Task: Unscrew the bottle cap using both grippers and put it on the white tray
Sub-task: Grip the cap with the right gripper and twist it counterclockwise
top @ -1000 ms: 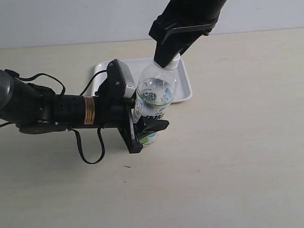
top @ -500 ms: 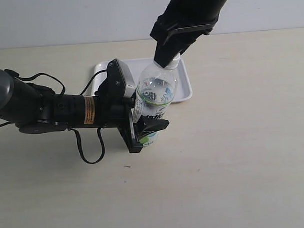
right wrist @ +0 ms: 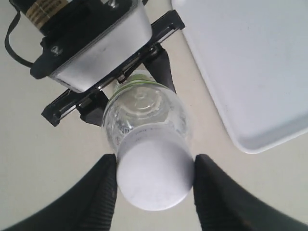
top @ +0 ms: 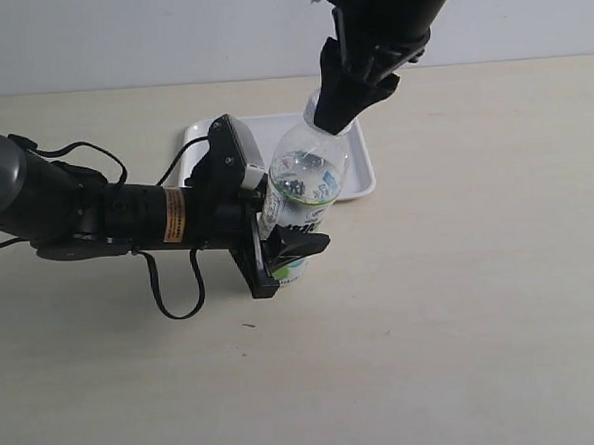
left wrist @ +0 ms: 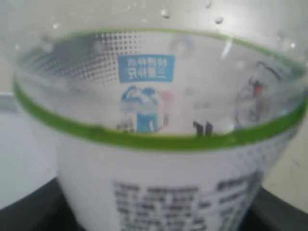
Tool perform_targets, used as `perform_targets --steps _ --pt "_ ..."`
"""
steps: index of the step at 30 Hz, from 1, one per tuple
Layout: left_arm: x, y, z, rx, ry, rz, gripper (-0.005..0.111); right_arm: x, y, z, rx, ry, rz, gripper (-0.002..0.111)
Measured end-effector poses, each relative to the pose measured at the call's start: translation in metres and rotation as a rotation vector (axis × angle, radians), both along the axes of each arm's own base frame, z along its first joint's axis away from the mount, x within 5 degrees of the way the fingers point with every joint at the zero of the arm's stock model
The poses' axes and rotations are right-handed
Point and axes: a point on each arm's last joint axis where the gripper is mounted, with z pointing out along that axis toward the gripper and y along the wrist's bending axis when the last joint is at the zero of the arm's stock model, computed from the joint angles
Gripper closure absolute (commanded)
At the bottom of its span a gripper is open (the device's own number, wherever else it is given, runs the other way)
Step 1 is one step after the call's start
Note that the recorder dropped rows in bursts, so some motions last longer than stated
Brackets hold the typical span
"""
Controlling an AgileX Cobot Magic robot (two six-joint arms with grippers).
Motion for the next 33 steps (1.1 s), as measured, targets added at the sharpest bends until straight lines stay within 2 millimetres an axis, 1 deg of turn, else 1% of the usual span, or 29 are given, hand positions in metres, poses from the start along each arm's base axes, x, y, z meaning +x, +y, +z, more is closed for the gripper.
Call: perform_targets --steps 5,11,18,27,31,33 --pt "-0.0004 -0.0002 0.0001 -0.001 -0.001 -0.006 0.107 -0.0004 0.001 0.0003 -0.029 -0.076 0.217 0.108" --pt "-0.0008 -0.0006 0.0008 -0.013 0.012 -0.005 0.107 0.0008 -0.0029 -0.0009 -0.098 -0.123 0.331 0.108" --pt "-0.0009 -0.0006 0.0007 -0.014 0.018 -0.004 0.107 0.0009 -0.0032 -0.0009 -0.129 -0.175 0.481 0.108" --pt "-0.0016 -0.0004 0.0011 -0.018 0.014 -0.017 0.107 -0.0012 0.0039 0.0013 -0.098 -0.292 0.781 0.108" --pt "-0.0019 -0.0007 0.0015 -0.022 0.011 -0.022 0.107 -0.0017 0.0048 0.0016 -0.114 -0.351 0.931 0.108" --pt "-0.0018 -0.0002 0.0014 -0.02 0.011 -0.024 0.107 -0.0017 0.0048 0.0016 -0.124 -0.371 0.983 0.106"
